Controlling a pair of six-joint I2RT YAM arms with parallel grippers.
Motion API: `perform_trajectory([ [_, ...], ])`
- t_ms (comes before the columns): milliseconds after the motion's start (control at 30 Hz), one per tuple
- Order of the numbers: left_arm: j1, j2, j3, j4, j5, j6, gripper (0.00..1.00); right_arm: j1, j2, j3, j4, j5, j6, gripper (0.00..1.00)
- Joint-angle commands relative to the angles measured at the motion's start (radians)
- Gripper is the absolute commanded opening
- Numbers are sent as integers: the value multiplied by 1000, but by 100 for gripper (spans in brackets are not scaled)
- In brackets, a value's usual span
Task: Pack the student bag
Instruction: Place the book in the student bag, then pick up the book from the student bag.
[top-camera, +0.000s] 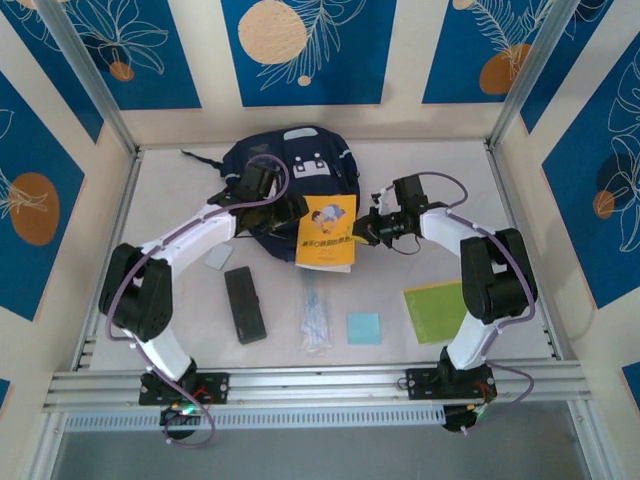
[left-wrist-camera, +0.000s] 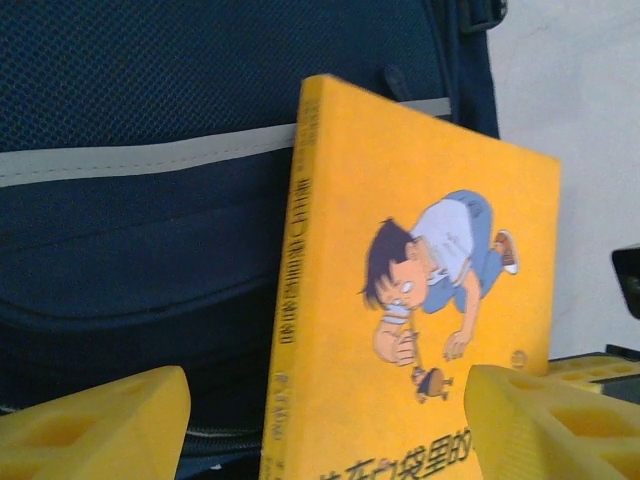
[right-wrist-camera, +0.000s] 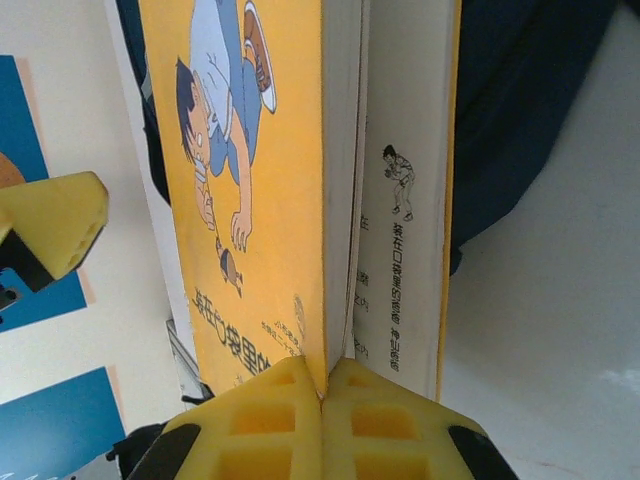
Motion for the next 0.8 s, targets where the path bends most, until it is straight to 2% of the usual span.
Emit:
perform_trajectory([
  [0, 5, 41, -19, 30, 33, -11, 72, -22, 41, -22, 12, -15, -47, 0],
  [433, -54, 141, -61, 226, 192, -119, 47, -12, 92, -20, -1, 16, -75, 0],
  [533, -59, 134, -61, 261, 211, -128, 36, -12, 91, -15, -11, 21, -80, 0],
  [667, -57, 117, -36, 271, 220, -128, 12, -13, 82, 10, -61, 48, -75, 0],
  [700, -58, 108, -22, 259, 216, -126, 5, -13, 75, 26, -98, 83, -68, 1],
  [733, -56, 101, -11, 248, 212, -123, 2, -13, 64, 43, -137, 119, -58, 9],
  [767, -54, 88, 3, 240, 207, -122, 0, -14, 47, 64, -190, 172, -41, 27],
])
